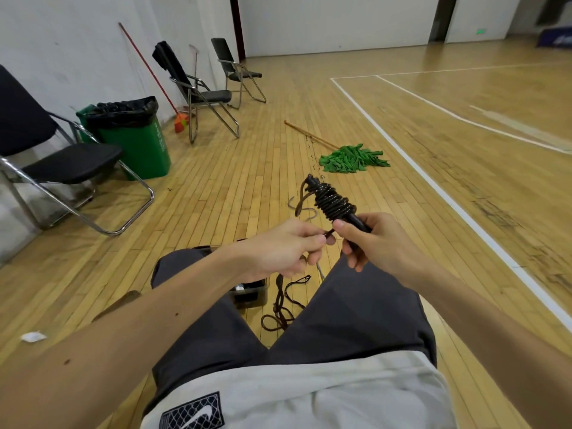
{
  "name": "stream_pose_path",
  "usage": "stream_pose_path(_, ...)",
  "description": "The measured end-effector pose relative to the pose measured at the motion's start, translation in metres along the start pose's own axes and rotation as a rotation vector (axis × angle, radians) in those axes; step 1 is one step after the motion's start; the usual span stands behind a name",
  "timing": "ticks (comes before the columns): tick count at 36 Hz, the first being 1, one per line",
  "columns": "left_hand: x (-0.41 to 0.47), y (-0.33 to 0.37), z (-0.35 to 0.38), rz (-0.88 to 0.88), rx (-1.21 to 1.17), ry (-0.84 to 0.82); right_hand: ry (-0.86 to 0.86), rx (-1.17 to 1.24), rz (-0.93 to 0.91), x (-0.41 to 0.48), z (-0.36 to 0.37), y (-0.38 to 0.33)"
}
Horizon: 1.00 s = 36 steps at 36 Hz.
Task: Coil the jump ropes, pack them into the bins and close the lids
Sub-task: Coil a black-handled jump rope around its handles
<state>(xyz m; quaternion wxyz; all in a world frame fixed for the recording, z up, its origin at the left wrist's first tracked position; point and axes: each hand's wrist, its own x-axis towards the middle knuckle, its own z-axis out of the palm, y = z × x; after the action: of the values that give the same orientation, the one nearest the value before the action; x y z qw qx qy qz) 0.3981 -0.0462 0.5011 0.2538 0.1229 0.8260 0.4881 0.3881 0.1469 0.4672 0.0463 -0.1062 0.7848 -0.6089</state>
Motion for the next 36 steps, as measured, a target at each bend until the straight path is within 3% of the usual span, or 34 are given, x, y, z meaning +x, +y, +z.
stream_pose_path(4,-0.001,0.002,0.002,-0.005,0.203,0.012,-0.032,-0.113,0.023,0.0,0.001,0.005)
stream_pose_path(9,-0.003,0.01,-0.002,0.036,0.697,0.012,-0.098,-0.258,0.082,0.002,0.003,0.003)
stream_pose_path(14,-0.007,0.028,-0.01,0.146,0.991,0.068,-0.263,-0.44,0.176,0.001,0.004,-0.007)
stream_pose_path(21,-0.004,0.045,-0.02,0.344,1.03,-0.013,-0.551,-0.614,0.239,-0.012,0.006,-0.019)
stream_pose_path(24,0.0,0.05,-0.022,0.411,0.985,-0.017,-0.59,-0.654,0.198,-0.017,0.009,-0.027)
stream_pose_path(36,0.007,0.048,-0.036,0.364,0.714,-0.134,-0.652,-0.656,0.005,-0.03,0.01,-0.04)
